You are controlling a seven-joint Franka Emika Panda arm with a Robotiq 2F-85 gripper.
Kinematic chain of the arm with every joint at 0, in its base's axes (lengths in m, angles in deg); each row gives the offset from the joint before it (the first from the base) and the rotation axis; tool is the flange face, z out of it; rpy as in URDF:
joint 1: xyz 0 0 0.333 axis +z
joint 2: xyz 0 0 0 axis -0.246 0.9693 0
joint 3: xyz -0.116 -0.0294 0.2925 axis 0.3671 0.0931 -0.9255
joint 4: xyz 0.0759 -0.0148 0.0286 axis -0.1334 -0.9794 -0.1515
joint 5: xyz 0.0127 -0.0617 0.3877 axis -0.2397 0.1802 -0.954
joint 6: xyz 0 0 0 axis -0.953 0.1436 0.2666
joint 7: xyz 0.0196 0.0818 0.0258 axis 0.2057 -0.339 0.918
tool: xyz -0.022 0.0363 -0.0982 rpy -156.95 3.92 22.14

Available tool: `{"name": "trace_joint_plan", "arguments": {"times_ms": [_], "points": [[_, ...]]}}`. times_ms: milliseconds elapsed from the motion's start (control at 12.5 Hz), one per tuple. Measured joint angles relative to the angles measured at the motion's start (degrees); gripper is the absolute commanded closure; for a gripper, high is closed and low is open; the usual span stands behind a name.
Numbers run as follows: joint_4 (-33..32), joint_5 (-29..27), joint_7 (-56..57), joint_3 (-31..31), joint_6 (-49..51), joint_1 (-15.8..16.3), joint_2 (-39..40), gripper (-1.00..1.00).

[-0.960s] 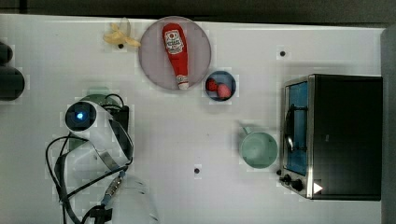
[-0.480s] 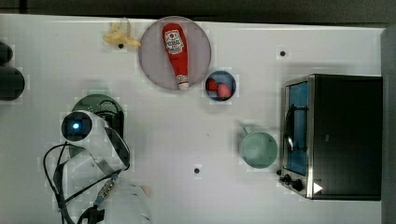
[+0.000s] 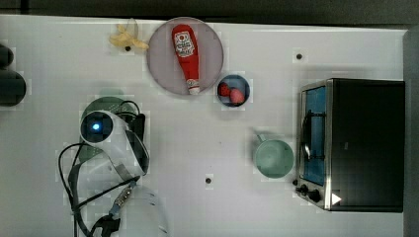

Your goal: Drag strainer left to right.

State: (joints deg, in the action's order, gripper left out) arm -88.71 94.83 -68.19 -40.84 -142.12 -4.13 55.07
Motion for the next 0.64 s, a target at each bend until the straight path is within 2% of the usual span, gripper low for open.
{"name": "trace_joint_plan", "arguments": {"times_ms": [240, 480, 640], "points": [[-3.58, -0.39, 0.45, 2.6, 0.06, -0.16, -3.41, -1.0], [-6.38, 1.69, 2.57, 2.46, -0.45, -2.45, -4.87, -1.0], [-8.06, 1.36, 4.2, 4.31, 0.06, -2.16, -6.22, -1.0]]}}
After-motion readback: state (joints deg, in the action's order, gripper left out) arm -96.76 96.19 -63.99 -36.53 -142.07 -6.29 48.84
